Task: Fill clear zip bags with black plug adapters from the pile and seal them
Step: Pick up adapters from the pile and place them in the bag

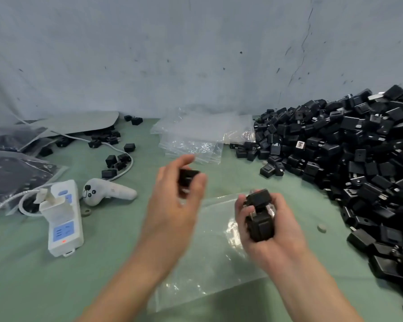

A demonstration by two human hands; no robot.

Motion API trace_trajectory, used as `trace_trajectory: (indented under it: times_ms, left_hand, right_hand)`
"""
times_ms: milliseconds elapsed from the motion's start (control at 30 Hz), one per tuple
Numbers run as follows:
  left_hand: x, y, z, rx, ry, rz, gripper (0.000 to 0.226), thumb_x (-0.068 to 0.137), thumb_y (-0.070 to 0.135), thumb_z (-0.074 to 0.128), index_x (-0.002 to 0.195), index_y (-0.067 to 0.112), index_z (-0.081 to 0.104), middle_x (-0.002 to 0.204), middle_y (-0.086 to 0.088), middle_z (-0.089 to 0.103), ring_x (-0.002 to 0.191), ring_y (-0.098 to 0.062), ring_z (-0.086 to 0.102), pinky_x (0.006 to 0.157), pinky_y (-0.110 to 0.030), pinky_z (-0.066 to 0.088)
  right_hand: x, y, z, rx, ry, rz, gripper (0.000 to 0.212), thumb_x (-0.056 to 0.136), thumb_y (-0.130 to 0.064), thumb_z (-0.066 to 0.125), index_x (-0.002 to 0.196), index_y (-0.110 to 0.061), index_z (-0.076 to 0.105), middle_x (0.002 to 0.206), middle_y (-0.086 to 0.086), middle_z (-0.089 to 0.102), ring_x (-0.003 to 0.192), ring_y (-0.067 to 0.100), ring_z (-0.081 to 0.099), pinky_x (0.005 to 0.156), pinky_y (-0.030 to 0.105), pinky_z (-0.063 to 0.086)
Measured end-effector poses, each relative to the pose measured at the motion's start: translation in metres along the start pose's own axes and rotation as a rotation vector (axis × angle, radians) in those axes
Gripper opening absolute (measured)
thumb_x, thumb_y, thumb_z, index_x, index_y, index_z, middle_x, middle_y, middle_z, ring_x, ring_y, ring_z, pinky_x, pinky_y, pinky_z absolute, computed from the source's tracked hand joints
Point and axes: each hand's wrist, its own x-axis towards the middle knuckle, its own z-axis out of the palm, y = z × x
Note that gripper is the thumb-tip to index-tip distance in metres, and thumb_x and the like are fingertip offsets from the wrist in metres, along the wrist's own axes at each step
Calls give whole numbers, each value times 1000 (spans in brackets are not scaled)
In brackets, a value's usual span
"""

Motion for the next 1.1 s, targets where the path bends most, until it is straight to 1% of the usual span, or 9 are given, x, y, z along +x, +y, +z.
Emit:
trace_trajectory:
  times_ms: [133,233,300,400,500,567,800,967,1100]
  left_hand:
    - [22,-49,-75,257,-156,-503,43,89,60,53,90,19,67,61,-3,69,44,-9,55,54,-26,43]
    - [16,-80,-97,256,-222,-721,35,99,37,55,95,4,65,60,-6,67,38,-14,52,45,-22,41]
    - [6,-88,-97,221,-305,-755,20,100,24,56,97,7,66,57,0,65,38,-11,54,41,-19,43]
    - [-3,-89,-95,112,-468,-698,18,99,9,56,107,23,65,73,-5,72,59,-12,64,59,-20,54]
    - [-7,-86,-91,47,-618,-647,22,98,15,60,118,23,63,85,-8,74,72,-16,64,66,-21,52]
    - [-10,-87,-82,143,-613,-566,21,95,29,64,116,24,63,89,6,74,76,-8,66,63,-13,47]
    - [-25,-99,-70,542,-525,-90,26,87,58,57,109,44,54,101,22,53,95,7,47,79,-12,37]
    - [-29,-94,-90,649,-589,158,23,91,56,42,91,38,57,97,24,56,96,1,48,88,-28,39]
    - [-36,-91,-90,677,-672,235,33,94,54,41,97,36,68,105,20,59,98,-3,48,89,-34,40]
  right_hand:
    - [-4,11,39,-157,-42,135,14,83,-18,66,78,-7,59,81,10,63,63,17,62,38,19,48]
    - [-9,23,38,-393,-29,153,25,84,-18,69,63,-3,69,77,12,66,59,19,64,38,18,46]
    - [-11,34,39,-535,-70,135,15,86,-18,69,74,-10,73,81,13,69,59,22,65,38,19,44]
    - [-15,43,35,-781,-172,71,10,90,-21,66,98,-16,70,84,11,70,61,24,66,39,23,41]
    - [-17,53,31,-1045,-237,58,15,92,-22,64,104,-20,72,87,10,67,64,24,66,42,26,43]
    - [-19,59,27,-1178,-288,93,17,92,-21,63,105,-23,74,86,8,67,65,23,65,43,26,45]
    - [-16,71,25,-1418,-402,207,19,91,-22,61,98,-31,76,79,5,64,69,20,61,48,28,50]
    - [-13,78,22,-1500,-447,288,28,82,-31,69,108,-40,72,77,-3,67,68,18,63,50,29,51]
    - [-15,82,21,-1528,-512,350,18,81,-34,68,97,-38,74,72,-10,66,65,14,61,48,27,51]
